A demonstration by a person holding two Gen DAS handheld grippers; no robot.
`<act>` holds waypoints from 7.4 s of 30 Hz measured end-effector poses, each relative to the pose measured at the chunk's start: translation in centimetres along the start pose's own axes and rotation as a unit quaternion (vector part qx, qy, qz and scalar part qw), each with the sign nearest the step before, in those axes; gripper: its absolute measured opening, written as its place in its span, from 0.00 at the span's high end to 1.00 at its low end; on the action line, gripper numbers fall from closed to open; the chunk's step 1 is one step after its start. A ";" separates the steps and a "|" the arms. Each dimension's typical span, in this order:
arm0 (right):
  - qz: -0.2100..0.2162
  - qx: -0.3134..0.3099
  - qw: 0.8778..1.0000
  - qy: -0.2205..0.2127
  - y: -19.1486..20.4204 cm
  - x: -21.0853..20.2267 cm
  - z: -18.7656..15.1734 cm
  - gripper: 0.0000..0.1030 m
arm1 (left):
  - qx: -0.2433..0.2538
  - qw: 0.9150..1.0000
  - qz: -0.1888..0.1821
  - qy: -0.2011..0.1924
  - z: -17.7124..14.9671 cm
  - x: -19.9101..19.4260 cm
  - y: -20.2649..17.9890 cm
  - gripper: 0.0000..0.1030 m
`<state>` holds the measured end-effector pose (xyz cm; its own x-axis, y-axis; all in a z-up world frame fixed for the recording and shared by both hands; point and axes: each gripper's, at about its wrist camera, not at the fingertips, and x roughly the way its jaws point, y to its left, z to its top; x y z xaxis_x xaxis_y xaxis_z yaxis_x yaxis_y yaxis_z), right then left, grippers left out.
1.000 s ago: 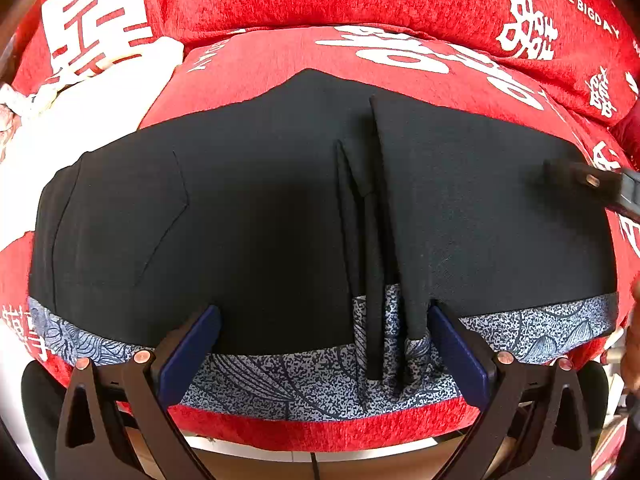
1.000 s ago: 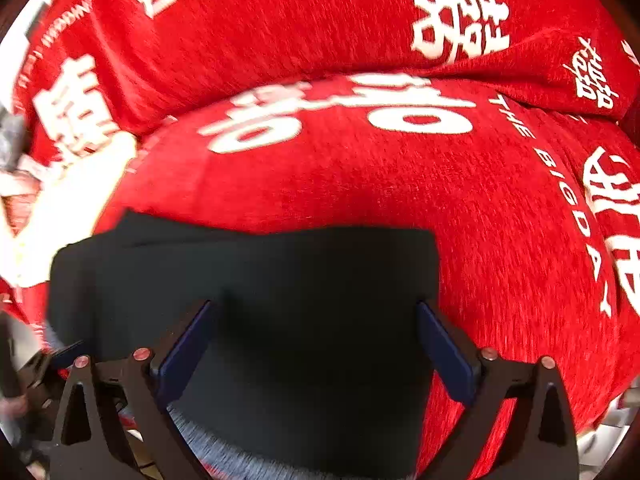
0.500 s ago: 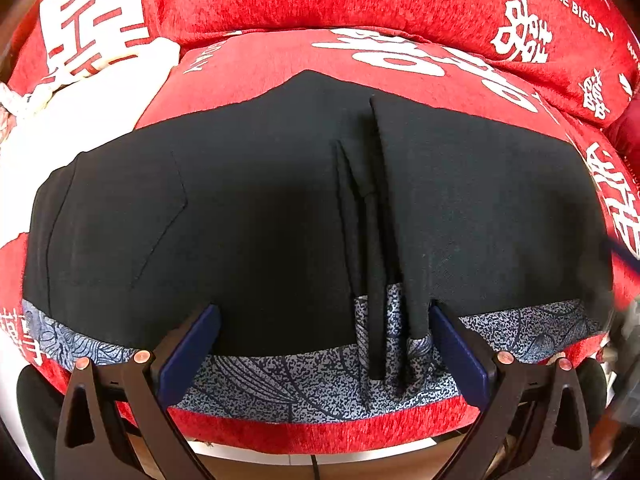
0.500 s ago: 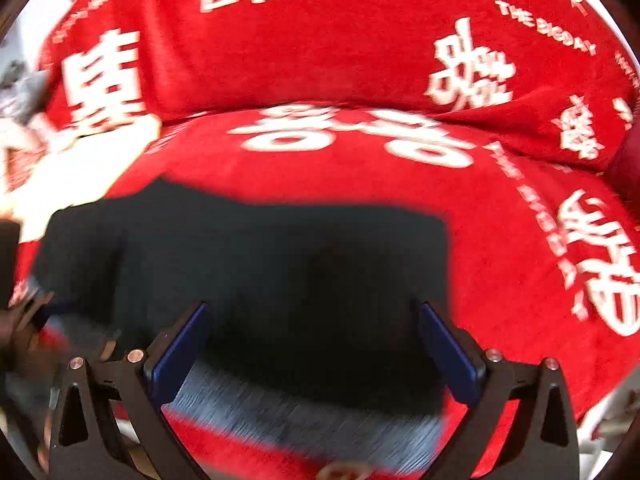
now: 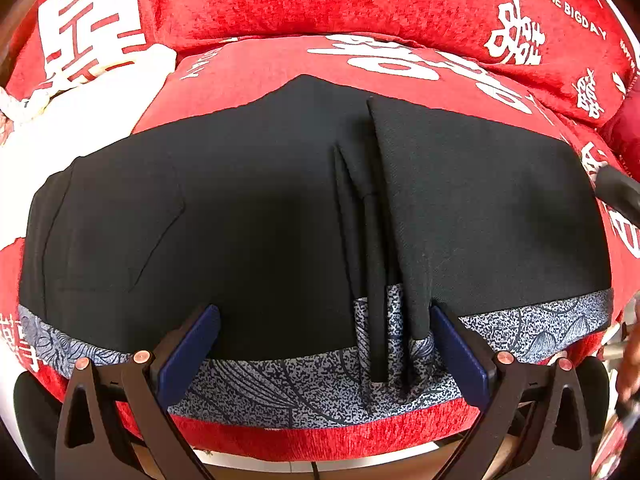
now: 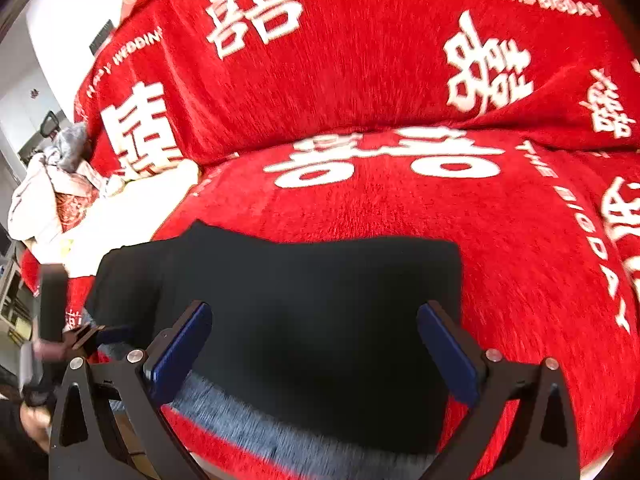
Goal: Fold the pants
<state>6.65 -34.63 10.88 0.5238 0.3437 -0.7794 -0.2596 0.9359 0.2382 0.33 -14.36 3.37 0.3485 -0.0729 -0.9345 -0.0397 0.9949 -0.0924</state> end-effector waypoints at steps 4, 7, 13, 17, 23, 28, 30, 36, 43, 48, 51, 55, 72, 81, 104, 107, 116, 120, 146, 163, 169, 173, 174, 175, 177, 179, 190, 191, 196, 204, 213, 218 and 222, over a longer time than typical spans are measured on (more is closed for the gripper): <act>-0.026 -0.018 0.998 0.046 0.0 3.5 1.5 0.01 | 0.006 1.000 -0.003 -0.004 -0.1 0.1 0.2 0.00; -0.049 -0.046 0.996 0.062 0.3 4.6 1.7 0.00 | 0.009 1.000 -0.007 -0.004 0.0 0.1 0.2 0.00; -0.004 0.014 0.999 0.044 0.7 -0.4 -2.1 0.00 | 0.015 1.000 -0.013 -0.005 0.0 0.1 0.4 0.00; -0.017 0.001 0.999 0.041 1.9 -3.2 -7.3 0.00 | 0.016 1.000 -0.011 -0.003 0.0 0.1 0.4 0.00; -0.037 -0.018 0.998 0.050 3.9 -4.4 -8.6 0.00 | 0.010 1.000 -0.010 -0.027 -0.1 -2.4 1.3 0.00; -0.072 -0.031 0.996 0.032 5.9 -2.3 -4.5 0.00 | -0.015 0.997 0.067 -0.039 0.9 -2.5 4.5 0.00; -0.100 -0.048 0.992 0.066 7.2 1.1 -3.4 0.00 | -0.039 0.997 0.069 -0.013 1.1 -1.4 6.6 0.00; -0.101 -0.095 0.989 0.058 12.9 4.9 -2.3 0.00 | -0.114 0.991 0.074 -0.017 0.8 -2.6 13.4 0.00; -0.100 -0.142 0.982 0.081 17.9 9.9 -2.1 0.00 | -0.177 0.980 0.086 0.007 0.0 -1.2 21.7 0.00; -0.122 -0.154 0.976 0.088 18.6 11.9 -0.3 0.00 | -0.174 0.983 0.061 0.002 -0.5 -1.8 22.5 0.00; -0.104 -0.153 0.980 0.070 20.0 10.7 0.0 0.00 | -0.173 0.983 0.061 -0.015 -0.6 -2.8 23.6 0.00; -0.067 -0.175 0.981 0.059 22.6 9.8 -1.8 0.00 | -0.189 0.979 0.068 -0.021 -1.1 -3.5 26.7 0.00; -0.015 -0.126 0.985 0.121 23.7 12.7 -3.2 0.00 | -0.216 0.976 -0.001 -0.004 -3.7 -1.2 31.8 0.00; 0.027 -0.255 0.956 0.141 28.0 11.1 -4.2 0.00 | -0.204 0.979 -0.014 -0.022 -4.9 -1.9 32.1 0.00; 0.186 -0.494 0.836 0.147 38.7 15.6 1.5 0.76 | -0.164 0.968 -0.179 -0.062 -4.6 -3.6 35.9 0.00; 0.194 -0.508 0.832 0.111 38.6 12.7 0.6 0.76 | -0.112 0.970 -0.206 -0.067 -2.9 -3.5 35.5 0.00; 0.178 -0.479 0.853 0.101 38.1 12.2 0.9 0.73 | 0.060 0.953 -0.297 -0.006 -0.1 -2.0 27.4 0.03; 0.162 -0.355 0.912 0.123 35.0 13.7 3.8 0.26 | 0.030 0.971 -0.238 0.020 -0.3 -1.7 28.1 0.59; 0.009 -0.177 0.981 0.078 23.0 3.9 -10.6 0.15 | 0.025 0.997 -0.072 0.020 2.2 -9.9 20.9 0.73; -0.150 -0.107 0.981 0.065 18.3 8.4 -4.9 0.00 | 0.074 0.997 -0.020 -0.004 2.7 -14.6 12.8 0.74; -0.172 -0.119 0.976 0.062 17.3 8.9 -5.5 0.00 | 0.065 0.997 -0.038 0.000 3.7 -15.2 11.1 0.75; -0.182 -0.121 0.974 0.051 17.5 9.2 -5.6 0.00 | 0.072 0.996 -0.050 -0.002 4.6 -16.0 8.9 0.75; -0.184 -0.124 0.974 0.046 17.6 9.1 -5.9 0.00 | 0.075 0.996 -0.051 -0.003 4.7 -16.2 8.3 0.75; -0.186 -0.127 0.974 0.039 17.6 9.2 -6.0 0.00 | 0.079 0.995 -0.053 -0.003 5.0 -16.3 7.6 0.75; -0.186 -0.127 0.974 0.027 17.7 9.1 -6.4 0.00 | 0.090 0.994 -0.056 -0.001 5.3 -16.4 5.7 0.75; -0.177 -0.126 0.976 0.027 17.4 8.8 -6.3 0.00 | 0.104 0.993 -0.056 0.002 5.5 -16.6 3.8 0.75; -0.156 0.008 0.987 -0.029 2.5 -0.5 -0.3 0.00 | 0.150 0.986 -0.068 0.024 7.9 -14.8 -5.4 0.78; -0.167 0.021 0.985 -0.029 1.1 -0.9 -0.4 0.00 | 0.153 0.985 -0.070 0.034 8.0 -13.9 -6.5 0.78; -0.184 0.092 0.978 -0.030 -5.1 -2.7 -1.0 0.00 | 0.170 0.981 -0.057 0.074 7.8 -8.8 -11.6 0.78; -0.211 0.069 0.975 -0.009 -7.4 -1.9 -2.0 0.00 | 0.169 0.978 -0.013 0.119 6.9 -1.6 -15.5 0.78; -0.231 0.075 0.970 -0.013 -9.2 -3.5 -2.3 0.00 | 0.156 0.982 -0.051 0.089 7.5 -5.9 -16.7 0.78; -0.235 0.118 0.965 -0.014 -11.6 -4.3 -2.6 0.00 | 0.187 0.977 -0.057 0.085 6.9 -6.0 -19.1 0.78; -0.233 0.130 0.964 -0.011 -12.5 -4.4 -3.0 0.00 | 0.189 0.973 -0.050 0.119 5.8 -1.0 -19.8 0.74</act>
<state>5.16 -48.07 9.61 0.5516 -0.1190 -0.8256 0.2187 0.9758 0.0055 6.14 -33.56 8.14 0.1051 -0.1402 -0.9845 0.3470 0.9330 -0.0958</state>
